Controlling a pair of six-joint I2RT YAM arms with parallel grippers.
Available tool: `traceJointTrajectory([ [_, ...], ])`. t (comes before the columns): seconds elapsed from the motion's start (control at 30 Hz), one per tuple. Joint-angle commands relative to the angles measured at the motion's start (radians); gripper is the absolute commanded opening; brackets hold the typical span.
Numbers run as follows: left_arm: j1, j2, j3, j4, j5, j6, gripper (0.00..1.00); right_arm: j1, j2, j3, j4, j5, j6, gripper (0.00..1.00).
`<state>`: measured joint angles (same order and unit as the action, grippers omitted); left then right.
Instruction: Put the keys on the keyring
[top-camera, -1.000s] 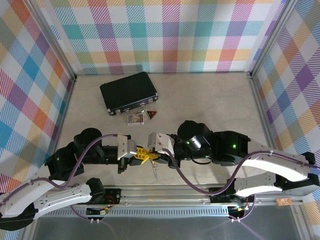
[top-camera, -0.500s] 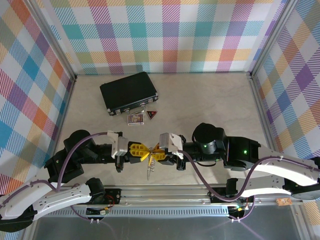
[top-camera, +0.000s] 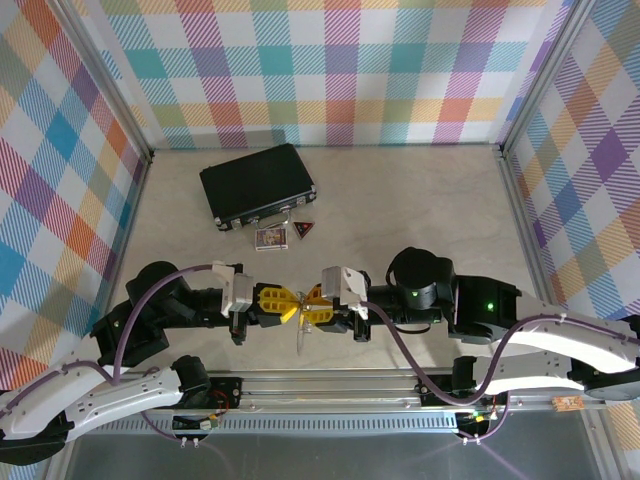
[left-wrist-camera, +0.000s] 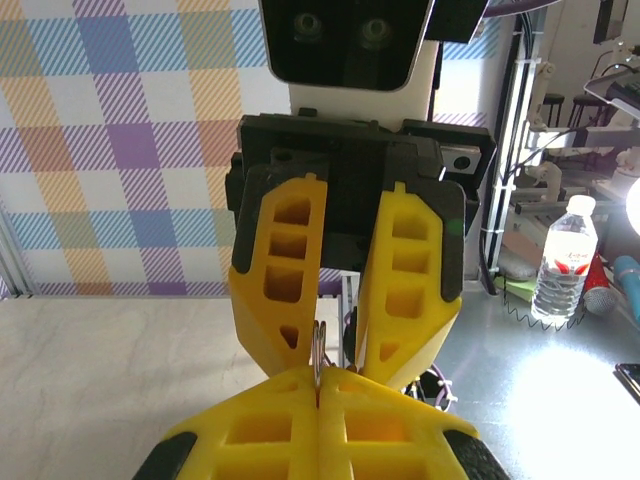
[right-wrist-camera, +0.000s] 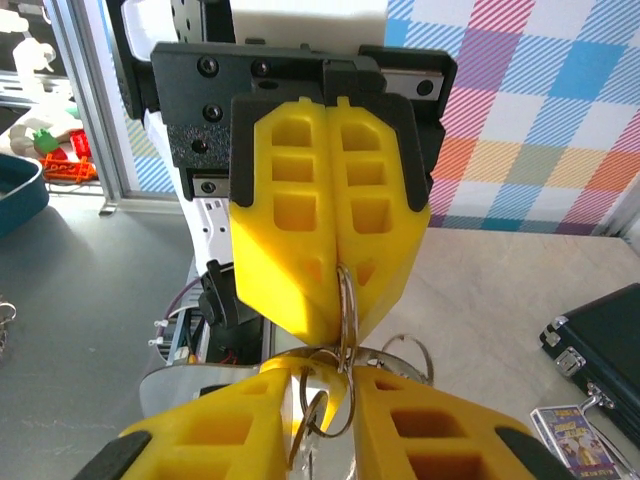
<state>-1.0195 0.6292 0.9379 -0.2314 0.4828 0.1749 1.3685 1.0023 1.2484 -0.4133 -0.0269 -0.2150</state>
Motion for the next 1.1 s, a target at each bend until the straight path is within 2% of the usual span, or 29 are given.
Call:
traceJointTrajectory([
  [0.0, 0.001, -0.017, -0.014, 0.056, 0.024, -0.010, 0.00, 0.005, -0.017, -0.012, 0.067, -0.019, 0.006, 0.20],
  [0.23, 0.001, -0.028, -0.025, 0.067, 0.032, -0.017, 0.00, 0.005, -0.003, -0.008, 0.072, -0.024, 0.004, 0.19],
  [0.63, 0.001, -0.029, -0.023, 0.070, 0.061, -0.025, 0.00, 0.005, 0.013, -0.002, 0.065, -0.022, 0.003, 0.00],
  [0.73, 0.001, -0.026, -0.018, 0.051, 0.042, -0.024, 0.00, 0.004, 0.015, 0.004, 0.051, -0.030, 0.000, 0.00],
  [0.77, 0.001, -0.022, -0.009, 0.033, 0.026, -0.020, 0.01, 0.004, 0.015, 0.007, 0.044, -0.024, -0.002, 0.00],
  [0.9, 0.001, 0.001, 0.043, -0.103, -0.067, 0.038, 0.24, 0.006, 0.031, 0.034, -0.013, 0.021, -0.012, 0.00],
  [0.97, 0.001, 0.014, 0.077, -0.194, -0.107, 0.093, 0.28, 0.005, 0.048, 0.062, -0.062, 0.044, -0.014, 0.00],
  [1.07, 0.001, 0.037, 0.125, -0.319, -0.163, 0.166, 0.29, 0.005, 0.087, 0.129, -0.165, 0.082, -0.014, 0.00],
])
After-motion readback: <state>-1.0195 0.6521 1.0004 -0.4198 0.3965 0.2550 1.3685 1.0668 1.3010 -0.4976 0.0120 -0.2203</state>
